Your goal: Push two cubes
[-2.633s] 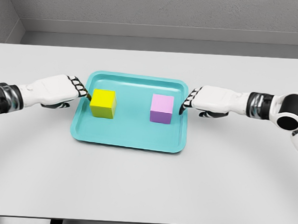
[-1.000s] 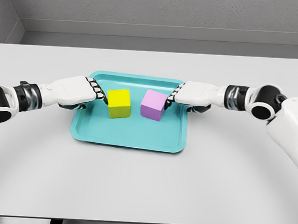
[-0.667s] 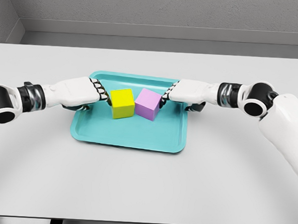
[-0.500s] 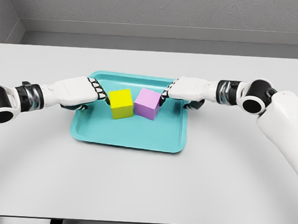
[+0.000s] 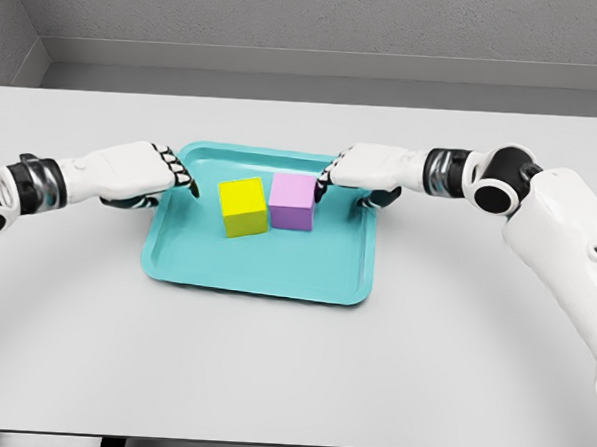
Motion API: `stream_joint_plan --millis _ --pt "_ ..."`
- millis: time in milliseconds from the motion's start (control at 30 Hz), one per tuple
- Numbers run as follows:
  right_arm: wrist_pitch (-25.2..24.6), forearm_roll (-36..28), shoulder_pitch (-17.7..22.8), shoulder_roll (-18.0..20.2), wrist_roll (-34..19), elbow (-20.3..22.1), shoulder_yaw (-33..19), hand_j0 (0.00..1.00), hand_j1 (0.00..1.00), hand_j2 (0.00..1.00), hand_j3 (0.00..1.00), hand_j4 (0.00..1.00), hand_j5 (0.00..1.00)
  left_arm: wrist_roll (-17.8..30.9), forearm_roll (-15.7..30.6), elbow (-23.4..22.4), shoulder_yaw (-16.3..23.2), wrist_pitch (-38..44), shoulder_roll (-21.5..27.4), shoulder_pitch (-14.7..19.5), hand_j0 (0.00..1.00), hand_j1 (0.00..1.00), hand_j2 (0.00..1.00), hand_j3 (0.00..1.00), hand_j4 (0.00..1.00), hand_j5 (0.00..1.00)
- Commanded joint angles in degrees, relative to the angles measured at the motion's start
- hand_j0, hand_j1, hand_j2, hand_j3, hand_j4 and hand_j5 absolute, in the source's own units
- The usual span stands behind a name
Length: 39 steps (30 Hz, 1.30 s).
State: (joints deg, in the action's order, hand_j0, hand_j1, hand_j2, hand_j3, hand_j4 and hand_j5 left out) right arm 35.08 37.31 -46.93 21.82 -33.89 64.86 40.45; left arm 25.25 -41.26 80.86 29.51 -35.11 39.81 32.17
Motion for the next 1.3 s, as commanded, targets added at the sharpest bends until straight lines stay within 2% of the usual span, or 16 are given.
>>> stream_joint_plan --millis 0,1033,1267 --pt "-0.08 -0.04 0.0 -0.19 0.05 0.18 -0.03 0.66 0.66 0.66 0.66 0.66 0.66 -0.03 0.31 -0.09 -0.51 0.11 0.18 0.0 0.7 0.7 0.7 0.7 0.7 0.7" --pt "-0.08 0.22 -1.41 -3.27 0.14 -1.84 2.08 0.64 0.64 0.64 0.64 0.64 0.64 -0.03 0.39 -0.61 -1.47 0.11 1.5 -0.18 0.71 0.71 0.71 0.71 0.71 0.71" --pt "-0.08 0.22 -2.02 -2.74 0.14 -1.84 2.0 0.64 0.64 0.64 0.64 0.64 0.64 -0.03 0.48 -0.53 -1.47 0.11 1.67 0.09 0.71 0.71 0.71 0.71 0.71 0.71"
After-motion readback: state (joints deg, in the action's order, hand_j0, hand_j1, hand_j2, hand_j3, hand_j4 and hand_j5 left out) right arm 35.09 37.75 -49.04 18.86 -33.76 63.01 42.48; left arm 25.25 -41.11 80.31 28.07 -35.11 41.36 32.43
